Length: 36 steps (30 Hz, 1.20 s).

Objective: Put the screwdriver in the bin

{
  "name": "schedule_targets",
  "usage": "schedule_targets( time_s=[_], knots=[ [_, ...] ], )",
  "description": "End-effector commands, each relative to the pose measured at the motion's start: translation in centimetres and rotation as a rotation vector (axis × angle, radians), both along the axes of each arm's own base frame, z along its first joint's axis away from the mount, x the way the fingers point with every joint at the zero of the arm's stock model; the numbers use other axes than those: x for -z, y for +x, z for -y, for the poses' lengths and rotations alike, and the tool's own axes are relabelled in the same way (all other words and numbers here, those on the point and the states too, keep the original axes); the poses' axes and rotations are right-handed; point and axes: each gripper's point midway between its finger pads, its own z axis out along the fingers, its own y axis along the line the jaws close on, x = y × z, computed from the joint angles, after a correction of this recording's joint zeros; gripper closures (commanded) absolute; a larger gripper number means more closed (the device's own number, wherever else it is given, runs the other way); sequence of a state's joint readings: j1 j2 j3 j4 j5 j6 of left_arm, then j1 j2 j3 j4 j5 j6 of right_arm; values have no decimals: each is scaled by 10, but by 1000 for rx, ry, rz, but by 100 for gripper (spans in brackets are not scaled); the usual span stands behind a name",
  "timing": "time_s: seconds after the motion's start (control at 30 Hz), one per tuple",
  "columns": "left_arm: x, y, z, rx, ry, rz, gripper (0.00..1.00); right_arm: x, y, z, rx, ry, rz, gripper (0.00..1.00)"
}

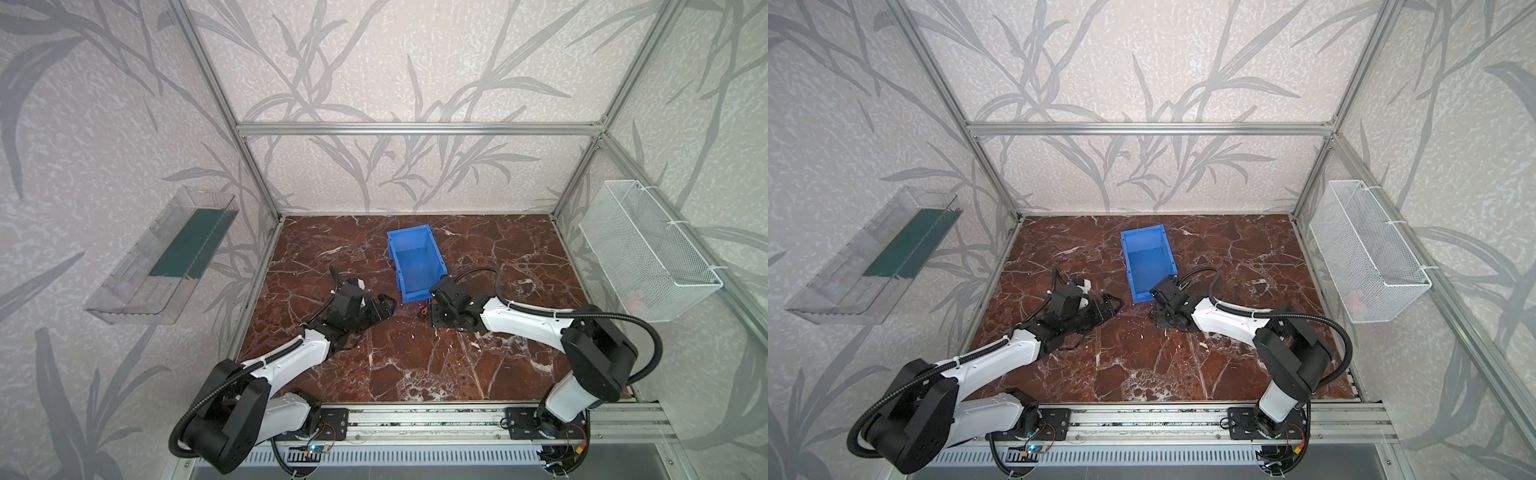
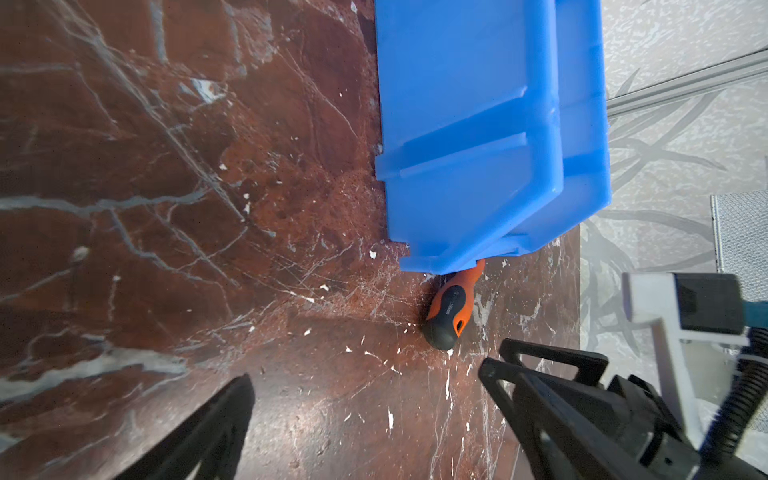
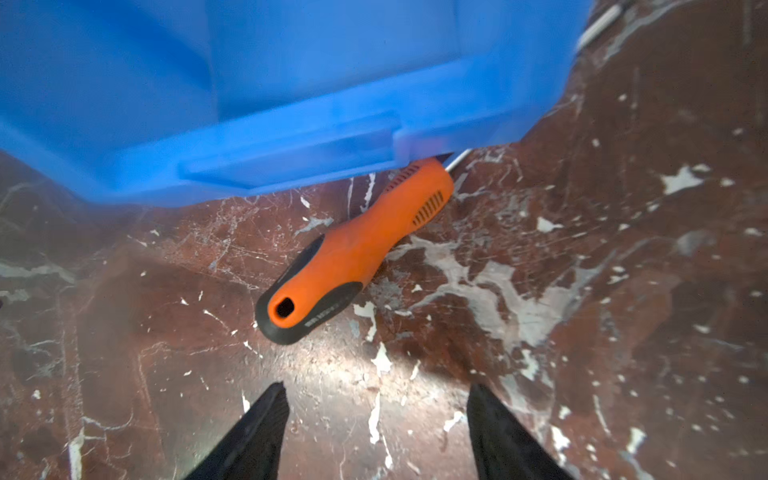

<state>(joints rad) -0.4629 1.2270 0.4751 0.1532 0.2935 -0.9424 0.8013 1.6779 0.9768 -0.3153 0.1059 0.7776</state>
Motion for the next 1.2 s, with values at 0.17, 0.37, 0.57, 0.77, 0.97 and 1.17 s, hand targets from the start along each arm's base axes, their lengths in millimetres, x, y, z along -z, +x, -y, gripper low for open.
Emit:
schedule_targets(
  time_s=[0.17, 0.37, 0.57, 0.77, 0.97, 1.17],
  knots=[
    [-9, -6, -1, 3, -12, 16, 1, 15, 17, -15, 79, 15, -47, 25],
    [-13, -7, -6, -3, 23, 29, 1, 6, 23, -25, 66, 40, -41, 24],
    [-14, -5, -5, -1, 23, 29, 1, -8, 24, -23, 99, 83, -12, 23],
    [-13, -2, 0, 9, 13, 22, 1, -6, 35, -26, 135, 75, -15, 21],
    [-17, -5, 0, 12, 15, 30, 1, 14, 34, -14, 175, 0, -44, 21],
    [-17, -7, -4, 8, 30, 42, 1, 35, 26, 4, 181, -66, -61, 31]
  ],
)
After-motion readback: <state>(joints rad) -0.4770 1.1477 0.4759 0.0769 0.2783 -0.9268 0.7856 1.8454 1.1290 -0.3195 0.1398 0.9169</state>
